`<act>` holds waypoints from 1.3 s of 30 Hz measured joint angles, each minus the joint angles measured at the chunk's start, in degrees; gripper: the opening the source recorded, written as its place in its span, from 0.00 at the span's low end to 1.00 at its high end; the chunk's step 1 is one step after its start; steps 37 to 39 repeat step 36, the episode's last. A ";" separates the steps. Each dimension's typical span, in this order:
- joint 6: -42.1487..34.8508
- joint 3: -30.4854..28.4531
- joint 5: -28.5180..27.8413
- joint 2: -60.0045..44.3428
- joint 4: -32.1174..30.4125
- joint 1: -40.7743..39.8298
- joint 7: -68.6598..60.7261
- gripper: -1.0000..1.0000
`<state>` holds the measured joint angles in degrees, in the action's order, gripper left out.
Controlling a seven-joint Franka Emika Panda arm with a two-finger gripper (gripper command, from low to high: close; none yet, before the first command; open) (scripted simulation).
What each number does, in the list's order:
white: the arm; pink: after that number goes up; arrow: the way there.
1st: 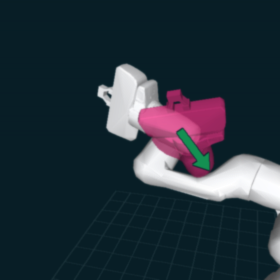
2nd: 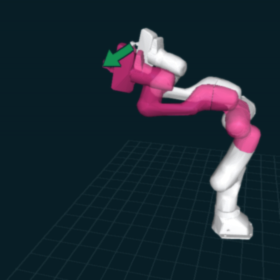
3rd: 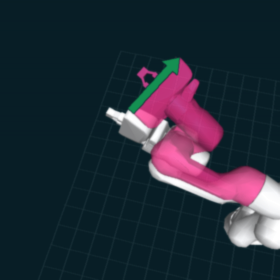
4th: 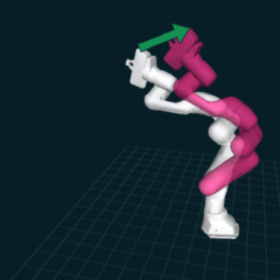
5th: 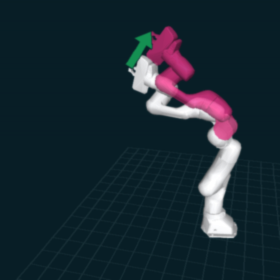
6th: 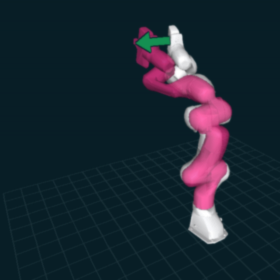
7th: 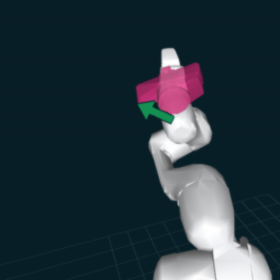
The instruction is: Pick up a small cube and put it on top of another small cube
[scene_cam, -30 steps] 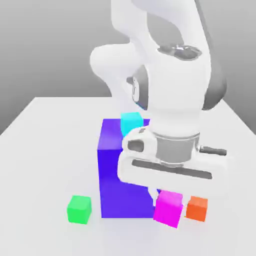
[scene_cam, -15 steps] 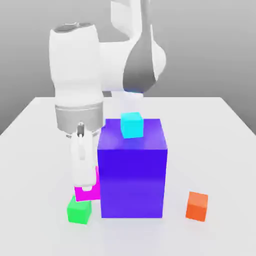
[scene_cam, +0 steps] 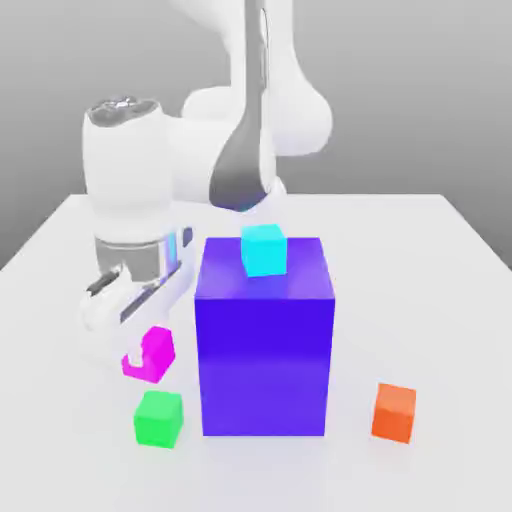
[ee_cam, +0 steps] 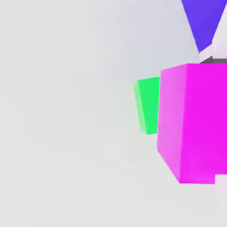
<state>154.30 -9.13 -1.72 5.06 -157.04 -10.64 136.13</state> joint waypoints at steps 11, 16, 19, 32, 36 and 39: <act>2.91 -0.30 2.27 -1.44 0.36 0.49 -1.56 0.00; 4.38 -0.38 3.91 -2.96 0.46 0.87 -2.72 0.00; 5.30 -0.39 5.00 -4.13 0.50 1.12 -3.50 0.00; 9.61 0.40 7.80 -11.07 0.48 1.24 -5.57 0.00; 11.00 0.35 7.33 -13.52 0.39 1.39 -5.29 1.00; 11.00 0.35 7.33 -13.52 0.39 1.39 -5.29 1.00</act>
